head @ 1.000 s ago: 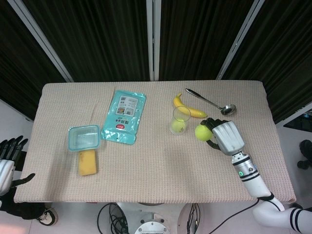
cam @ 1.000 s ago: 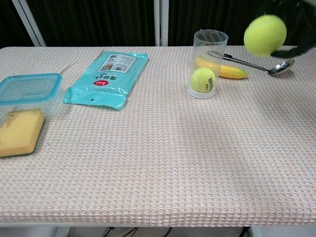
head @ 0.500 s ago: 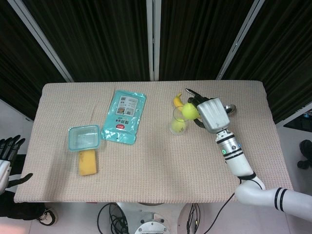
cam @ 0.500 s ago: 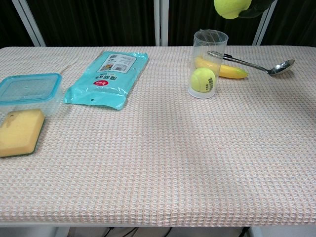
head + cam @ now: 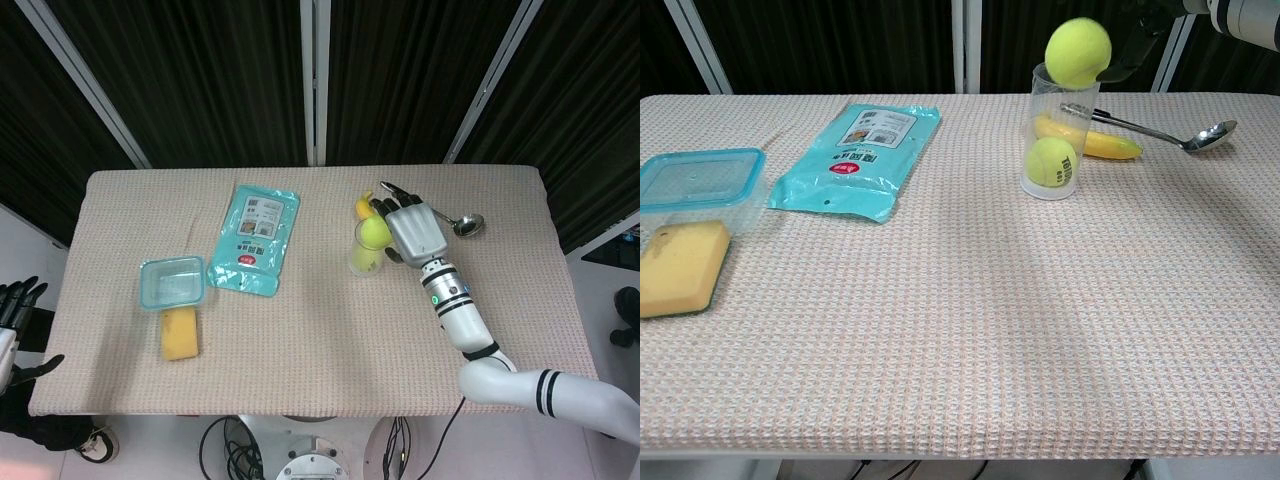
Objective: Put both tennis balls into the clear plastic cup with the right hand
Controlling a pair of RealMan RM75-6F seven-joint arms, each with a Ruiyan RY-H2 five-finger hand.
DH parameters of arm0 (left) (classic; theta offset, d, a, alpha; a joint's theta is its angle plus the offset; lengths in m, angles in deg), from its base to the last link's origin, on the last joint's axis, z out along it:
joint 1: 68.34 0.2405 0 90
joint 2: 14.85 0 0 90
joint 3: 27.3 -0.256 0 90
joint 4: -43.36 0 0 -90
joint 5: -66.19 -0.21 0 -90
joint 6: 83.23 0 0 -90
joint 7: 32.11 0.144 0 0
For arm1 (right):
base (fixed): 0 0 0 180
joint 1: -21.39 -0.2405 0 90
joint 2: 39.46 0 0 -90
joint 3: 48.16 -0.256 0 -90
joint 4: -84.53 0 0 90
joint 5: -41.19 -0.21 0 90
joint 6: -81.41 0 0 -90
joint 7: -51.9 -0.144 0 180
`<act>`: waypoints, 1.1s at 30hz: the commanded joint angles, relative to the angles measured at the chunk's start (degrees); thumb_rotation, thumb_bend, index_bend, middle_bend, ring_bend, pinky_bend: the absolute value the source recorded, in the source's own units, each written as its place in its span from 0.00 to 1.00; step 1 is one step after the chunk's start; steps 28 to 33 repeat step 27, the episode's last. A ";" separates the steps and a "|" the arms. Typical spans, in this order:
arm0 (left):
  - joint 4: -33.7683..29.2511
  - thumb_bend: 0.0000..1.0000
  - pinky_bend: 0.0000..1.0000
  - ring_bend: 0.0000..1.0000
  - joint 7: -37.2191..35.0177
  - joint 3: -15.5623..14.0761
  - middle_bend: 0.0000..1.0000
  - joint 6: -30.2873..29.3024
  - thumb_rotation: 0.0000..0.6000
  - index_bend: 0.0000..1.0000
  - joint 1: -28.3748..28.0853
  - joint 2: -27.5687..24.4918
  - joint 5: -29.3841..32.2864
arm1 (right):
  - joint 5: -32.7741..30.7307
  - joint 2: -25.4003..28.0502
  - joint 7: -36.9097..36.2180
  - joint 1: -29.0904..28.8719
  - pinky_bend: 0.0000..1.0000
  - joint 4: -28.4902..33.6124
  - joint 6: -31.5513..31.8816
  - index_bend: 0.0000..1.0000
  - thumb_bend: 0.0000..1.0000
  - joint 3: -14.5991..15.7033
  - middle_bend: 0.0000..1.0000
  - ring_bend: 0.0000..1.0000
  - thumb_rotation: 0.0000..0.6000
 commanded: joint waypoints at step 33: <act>-3.74 0.00 0.00 0.00 4.99 0.08 0.00 -1.11 1.00 0.04 0.06 -0.36 -1.35 | 36.88 6.08 -32.60 41.62 0.00 -6.69 40.56 0.00 0.03 24.91 0.00 0.00 1.00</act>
